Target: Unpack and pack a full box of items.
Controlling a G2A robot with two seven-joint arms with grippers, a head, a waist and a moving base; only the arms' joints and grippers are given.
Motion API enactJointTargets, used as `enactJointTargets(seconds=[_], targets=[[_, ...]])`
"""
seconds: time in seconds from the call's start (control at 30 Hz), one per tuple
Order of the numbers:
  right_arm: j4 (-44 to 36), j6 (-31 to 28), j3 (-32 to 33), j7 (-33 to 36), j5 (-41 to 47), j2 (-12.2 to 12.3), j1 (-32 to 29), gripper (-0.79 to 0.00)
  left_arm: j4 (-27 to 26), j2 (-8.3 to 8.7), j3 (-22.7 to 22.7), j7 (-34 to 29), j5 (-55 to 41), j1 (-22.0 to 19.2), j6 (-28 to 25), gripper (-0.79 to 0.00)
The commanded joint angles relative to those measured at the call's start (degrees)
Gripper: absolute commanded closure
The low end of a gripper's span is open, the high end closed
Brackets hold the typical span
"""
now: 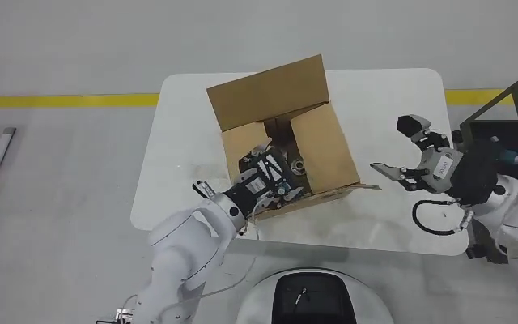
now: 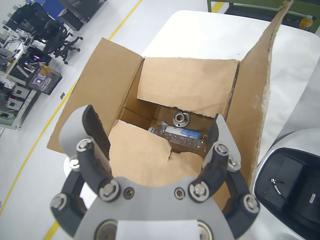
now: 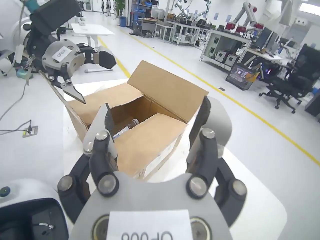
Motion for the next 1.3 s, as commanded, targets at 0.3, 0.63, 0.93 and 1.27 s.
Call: enactJointTargets(seconds=[0.3, 0.63, 0.93, 1.27], targets=[[5.07, -6.3, -8.67, 18.82, 20.05, 0.5, 3.64, 0.0, -2.94, 0.92, -1.33, -0.77, -5.1, 2.57, -3.13, -0.785], [7.21, -11.51, -11.6, 20.17, 11.14, 0.61, 3.35, 0.0, -3.13, 1.74, -4.96, -0.23, -5.6, 4.02, -0.97, -0.785], [8.46, -11.31, -13.37, 14.46, -0.17, 0.24, 2.26, 0.0, -3.06, 2.07, -4.73, 3.08, -2.91, 3.94, 2.2, -0.785], [7.97, -1.74, -7.88, 2.4, 0.17, -0.16, 0.57, 0.0, -2.61, 2.24, -4.92, 3.5, -2.31, 4.2, 3.89, -0.785]])
